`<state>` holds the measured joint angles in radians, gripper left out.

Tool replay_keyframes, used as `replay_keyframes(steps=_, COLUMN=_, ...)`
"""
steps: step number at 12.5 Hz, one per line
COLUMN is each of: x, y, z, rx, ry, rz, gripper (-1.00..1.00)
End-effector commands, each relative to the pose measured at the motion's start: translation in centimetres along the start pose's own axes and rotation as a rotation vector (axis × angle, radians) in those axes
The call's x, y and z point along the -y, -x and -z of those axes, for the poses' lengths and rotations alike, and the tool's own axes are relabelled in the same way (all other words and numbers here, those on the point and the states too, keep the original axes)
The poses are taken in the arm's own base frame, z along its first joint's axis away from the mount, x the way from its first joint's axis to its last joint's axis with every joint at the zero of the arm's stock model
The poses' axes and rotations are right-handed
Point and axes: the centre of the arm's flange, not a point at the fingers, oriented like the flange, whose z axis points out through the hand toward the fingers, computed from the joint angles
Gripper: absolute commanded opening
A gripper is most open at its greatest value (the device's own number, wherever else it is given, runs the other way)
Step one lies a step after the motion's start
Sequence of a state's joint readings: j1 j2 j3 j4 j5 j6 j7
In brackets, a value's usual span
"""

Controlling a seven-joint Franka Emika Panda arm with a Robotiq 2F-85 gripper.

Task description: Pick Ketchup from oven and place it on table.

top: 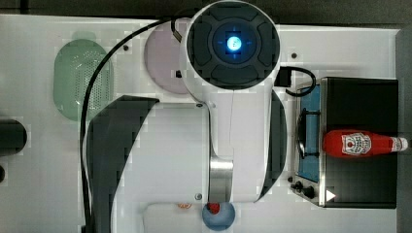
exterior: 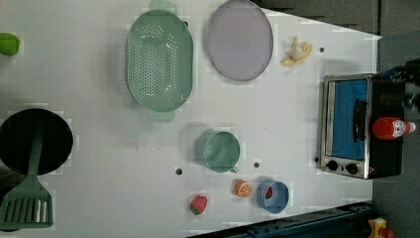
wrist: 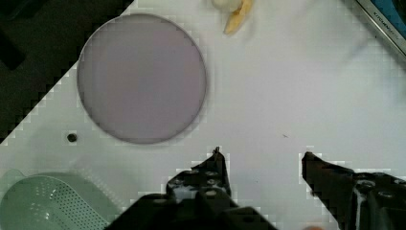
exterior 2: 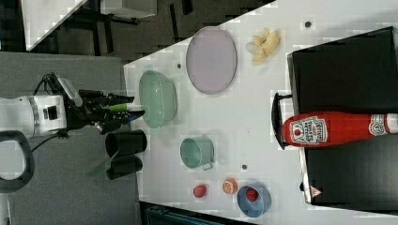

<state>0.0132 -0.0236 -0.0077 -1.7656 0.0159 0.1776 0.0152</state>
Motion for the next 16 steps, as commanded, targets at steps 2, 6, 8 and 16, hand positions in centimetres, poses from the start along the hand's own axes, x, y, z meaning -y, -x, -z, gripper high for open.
replay_keyframes(steps=2, x=-10.5, y=4.6, z=9.3, rx=-0.032, ry=-0.017, rz=-0.101, gripper=0.80)
replay_keyframes(steps=6, x=-12.9, y=1.9, z=9.3, rx=-0.052, ry=-0.028, rz=-0.166, gripper=1.00)
replay_keyframes(steps=8, x=-15.7, y=-1.4, z=8.9, rx=-0.068, ry=-0.056, rz=-0.245, gripper=1.00)
replay_keyframes(steps=16, x=-28.2, y=-16.0, z=-1.2, rx=-0.086, ry=-0.022, rz=-0.593, gripper=1.00)
